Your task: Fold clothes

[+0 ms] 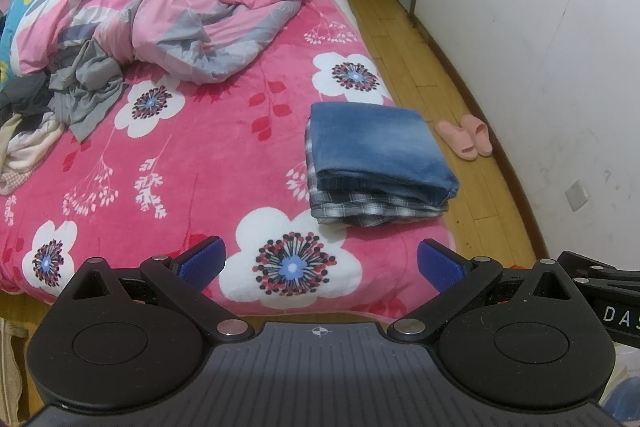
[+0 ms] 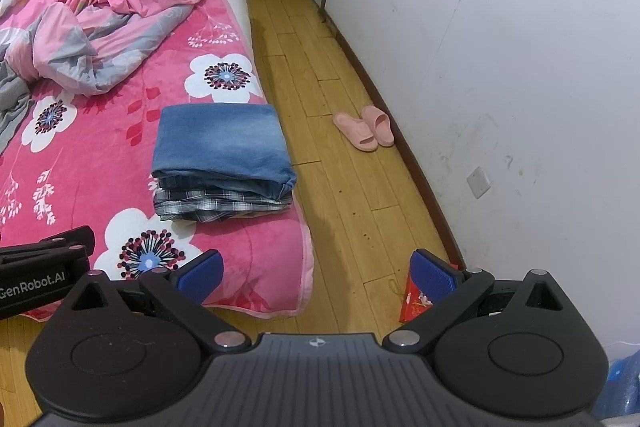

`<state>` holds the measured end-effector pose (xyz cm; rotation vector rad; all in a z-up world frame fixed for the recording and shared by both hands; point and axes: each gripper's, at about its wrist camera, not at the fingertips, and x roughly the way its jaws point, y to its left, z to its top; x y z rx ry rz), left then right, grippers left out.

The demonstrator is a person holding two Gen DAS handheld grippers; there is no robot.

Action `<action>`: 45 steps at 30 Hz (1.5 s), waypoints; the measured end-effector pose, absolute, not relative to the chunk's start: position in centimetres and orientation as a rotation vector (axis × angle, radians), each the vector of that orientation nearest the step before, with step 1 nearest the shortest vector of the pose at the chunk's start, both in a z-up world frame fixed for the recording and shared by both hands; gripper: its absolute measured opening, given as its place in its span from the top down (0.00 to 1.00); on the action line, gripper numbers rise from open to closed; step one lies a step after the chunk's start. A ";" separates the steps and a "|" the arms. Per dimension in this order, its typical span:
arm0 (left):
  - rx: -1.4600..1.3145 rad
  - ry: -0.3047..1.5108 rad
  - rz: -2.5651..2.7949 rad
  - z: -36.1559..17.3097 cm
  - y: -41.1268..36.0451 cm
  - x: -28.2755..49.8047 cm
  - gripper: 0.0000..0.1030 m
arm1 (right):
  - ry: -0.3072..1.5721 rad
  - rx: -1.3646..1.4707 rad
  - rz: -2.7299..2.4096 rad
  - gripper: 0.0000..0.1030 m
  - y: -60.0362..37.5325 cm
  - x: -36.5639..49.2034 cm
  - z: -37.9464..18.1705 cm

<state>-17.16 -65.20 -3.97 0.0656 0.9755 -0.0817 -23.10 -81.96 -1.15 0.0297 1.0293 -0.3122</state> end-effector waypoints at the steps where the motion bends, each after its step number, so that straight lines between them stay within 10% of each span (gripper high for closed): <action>1: 0.066 0.976 -0.082 -4.0 -65.2 -17.2 0.00 | 1.029 0.029 -0.311 0.01 -81.9 -23.1 -1.1; 45: 0.054 0.989 -0.076 -4.1 -65.0 -16.8 0.00 | 1.031 0.030 -0.314 0.01 -81.7 -23.0 -1.3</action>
